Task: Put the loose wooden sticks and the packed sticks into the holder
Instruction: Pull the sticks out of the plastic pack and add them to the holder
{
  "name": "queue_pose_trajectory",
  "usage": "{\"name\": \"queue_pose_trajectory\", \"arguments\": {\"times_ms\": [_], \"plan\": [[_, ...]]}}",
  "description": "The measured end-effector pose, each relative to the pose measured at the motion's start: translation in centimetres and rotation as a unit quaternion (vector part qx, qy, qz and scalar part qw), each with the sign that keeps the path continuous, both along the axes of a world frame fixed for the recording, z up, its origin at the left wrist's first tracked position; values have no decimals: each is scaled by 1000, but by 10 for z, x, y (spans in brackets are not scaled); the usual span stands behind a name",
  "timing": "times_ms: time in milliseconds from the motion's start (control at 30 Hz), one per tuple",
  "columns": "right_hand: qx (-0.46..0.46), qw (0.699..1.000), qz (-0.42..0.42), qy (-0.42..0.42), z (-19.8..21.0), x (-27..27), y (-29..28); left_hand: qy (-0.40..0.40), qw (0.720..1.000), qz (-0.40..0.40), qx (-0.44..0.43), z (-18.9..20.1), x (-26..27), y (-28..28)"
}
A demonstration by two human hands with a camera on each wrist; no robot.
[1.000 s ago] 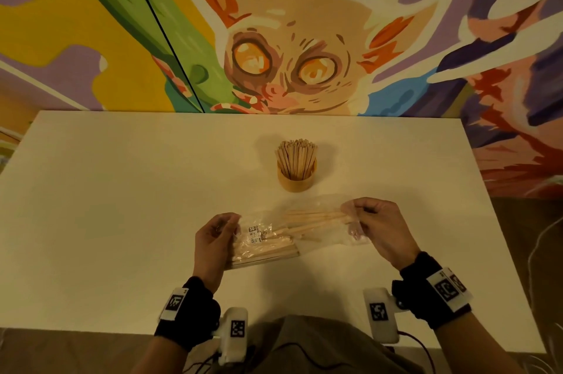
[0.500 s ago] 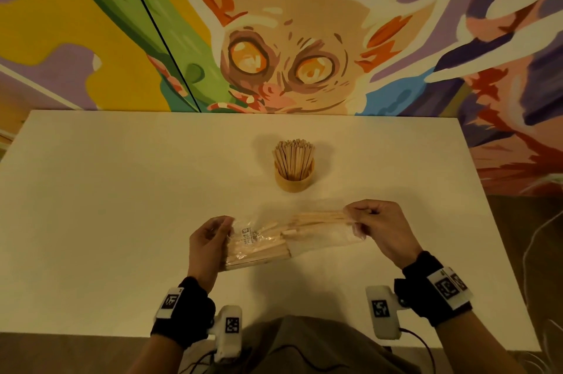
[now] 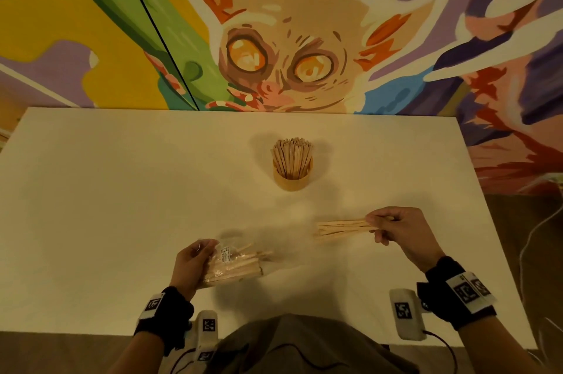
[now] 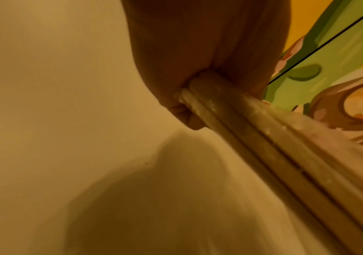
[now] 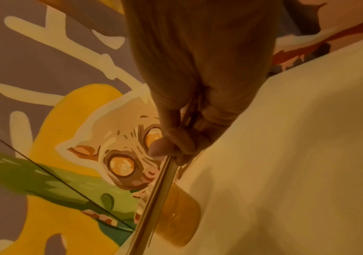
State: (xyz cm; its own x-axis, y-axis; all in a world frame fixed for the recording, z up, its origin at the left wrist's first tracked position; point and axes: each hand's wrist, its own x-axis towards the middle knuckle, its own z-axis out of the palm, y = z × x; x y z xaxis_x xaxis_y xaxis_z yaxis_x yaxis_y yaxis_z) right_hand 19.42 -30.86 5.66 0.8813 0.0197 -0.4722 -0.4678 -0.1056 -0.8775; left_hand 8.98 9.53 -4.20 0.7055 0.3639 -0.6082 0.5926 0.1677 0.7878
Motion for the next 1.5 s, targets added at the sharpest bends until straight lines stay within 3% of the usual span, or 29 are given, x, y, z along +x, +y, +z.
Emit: {"name": "queue_pose_trajectory", "arguments": {"times_ms": [200, 333, 467, 533, 600, 667, 733, 800, 833, 1100, 1267, 1367, 1500], "plan": [[-13, 1000, -23, 1, 1, -6, -21, 39, 986, -57, 151, -22, -10, 6], [0, 1000, -10, 5, -3, -13, -7, 68, 980, -62, 174, -22, -18, 0], [11, 999, 31, 12, -7, -22, 19, -7, 938, -126, 323, -3, -16, -9], [11, 998, 60, 19, -10, -26, 36, -82, 934, -161, 308, 21, -5, -23], [14, 996, 81, 26, -12, -30, 53, -120, 939, -241, 214, 48, 8, -44], [26, 995, 88, 33, -14, -31, 68, -127, 899, -369, 200, 68, 19, -69], [35, 994, 92, 41, -13, -30, 79, -121, 825, -486, 262, 76, 26, -94], [41, 993, 97, 46, -11, -29, 87, -124, 756, -551, 329, 78, 32, -113], [44, 993, 97, 50, -10, -29, 89, -127, 742, -562, 342, 77, 34, -120], [0, 995, 92, 40, -13, -33, 101, -125, 763, -557, 304, 75, 36, -132], [-37, 988, 148, 24, -15, -26, 108, -95, 801, -519, 282, 72, 42, -128], [-27, 991, 126, 16, -15, -17, 111, -86, 839, -486, 230, 71, 51, -121], [-8, 997, 70, 31, -14, 3, 107, -89, 923, -369, 71, 85, 68, -112]]}}
